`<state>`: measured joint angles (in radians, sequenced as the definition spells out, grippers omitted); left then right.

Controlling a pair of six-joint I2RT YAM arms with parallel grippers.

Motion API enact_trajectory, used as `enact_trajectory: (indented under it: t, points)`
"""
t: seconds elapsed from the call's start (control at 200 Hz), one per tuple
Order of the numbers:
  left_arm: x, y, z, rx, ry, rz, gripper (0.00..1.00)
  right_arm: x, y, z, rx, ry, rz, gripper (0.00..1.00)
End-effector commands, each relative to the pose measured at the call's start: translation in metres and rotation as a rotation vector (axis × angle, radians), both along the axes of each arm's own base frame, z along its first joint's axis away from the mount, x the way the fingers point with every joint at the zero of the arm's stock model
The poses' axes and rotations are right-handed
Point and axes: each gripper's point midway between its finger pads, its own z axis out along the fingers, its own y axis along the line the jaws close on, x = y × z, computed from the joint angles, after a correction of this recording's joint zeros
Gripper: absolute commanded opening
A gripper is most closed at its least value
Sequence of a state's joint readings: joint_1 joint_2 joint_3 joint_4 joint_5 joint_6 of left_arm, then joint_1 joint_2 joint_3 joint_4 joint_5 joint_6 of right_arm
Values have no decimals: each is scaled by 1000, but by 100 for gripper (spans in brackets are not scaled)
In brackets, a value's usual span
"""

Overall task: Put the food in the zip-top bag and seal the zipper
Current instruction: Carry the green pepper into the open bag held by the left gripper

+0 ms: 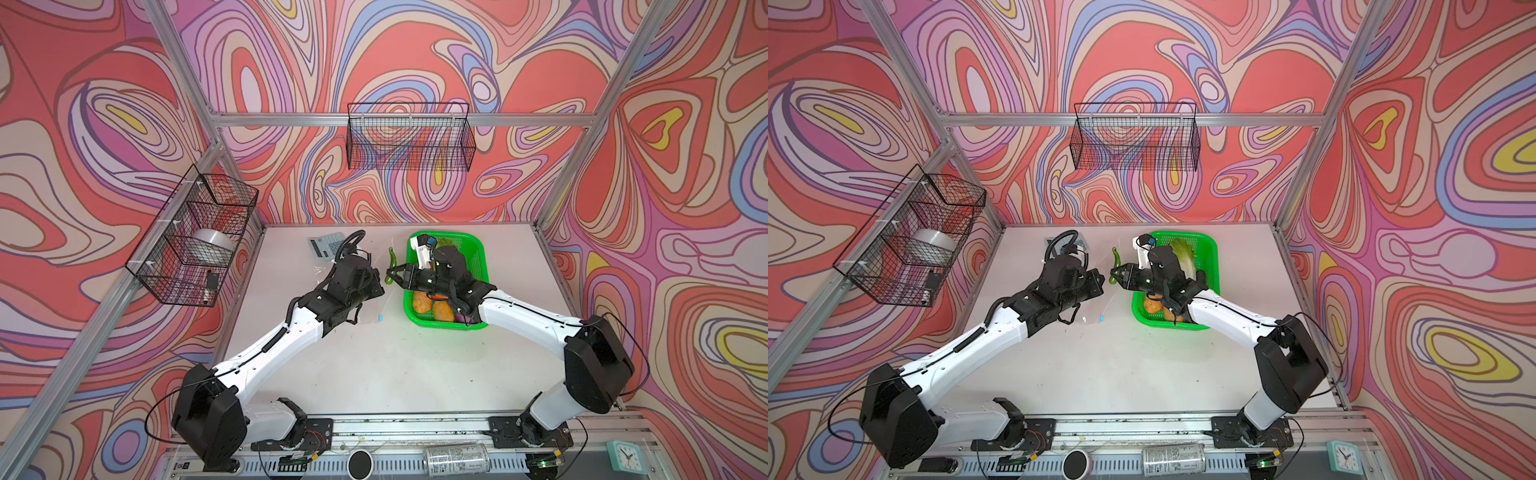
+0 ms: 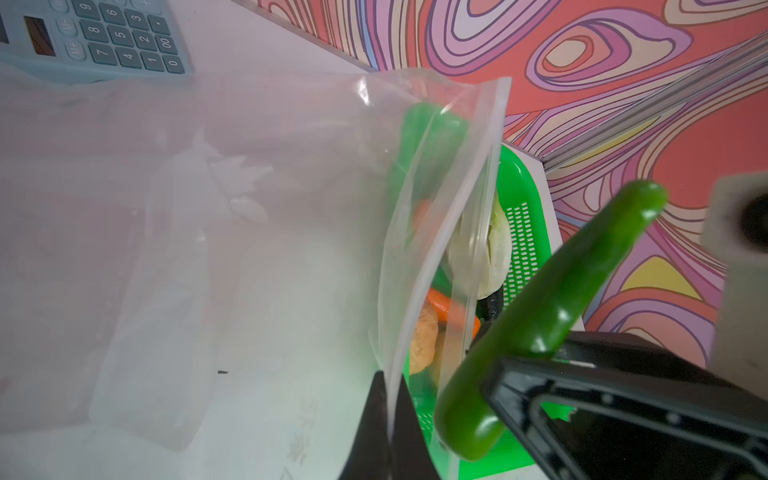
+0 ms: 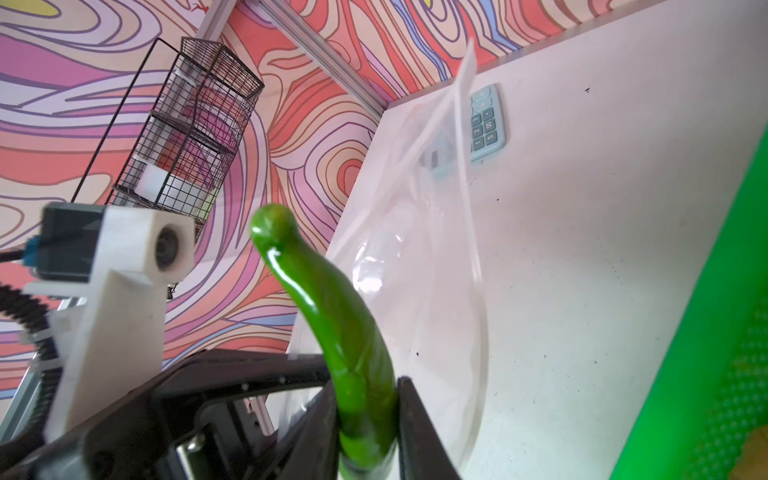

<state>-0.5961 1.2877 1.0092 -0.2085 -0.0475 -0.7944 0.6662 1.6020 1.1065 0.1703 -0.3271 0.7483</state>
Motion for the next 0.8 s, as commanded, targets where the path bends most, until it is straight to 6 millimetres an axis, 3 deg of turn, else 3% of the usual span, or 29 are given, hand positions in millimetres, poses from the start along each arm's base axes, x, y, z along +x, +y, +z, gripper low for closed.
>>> enact_trajectory:
  t: [0.0, 0.19, 0.401, 0.566, 0.581, 0.616, 0.796]
  points:
    - [-3, -1, 5, -50, -1, 10, 0, 4, 10, -10, 48, 22, -20, 24]
    - [0, 1, 9, -40, -20, 26, 0, -7, 28, -32, 26, 107, 21, 24]
    - [2, -5, 12, -62, -25, 7, 0, -10, 24, -56, -28, 202, -6, 24]
    - [0, -18, 15, -80, -29, -70, 0, -4, 36, -55, -34, 224, 21, 24]
    - [0, -20, 15, -80, -26, -78, 0, -2, 38, -67, -55, 243, 18, 24]
    - [-2, -23, 15, -78, -21, -93, 0, 1, 39, -72, -82, 256, 18, 24]
    - [-13, -27, 6, -60, 11, -120, 0, 15, 51, -69, -105, 239, 33, 25]
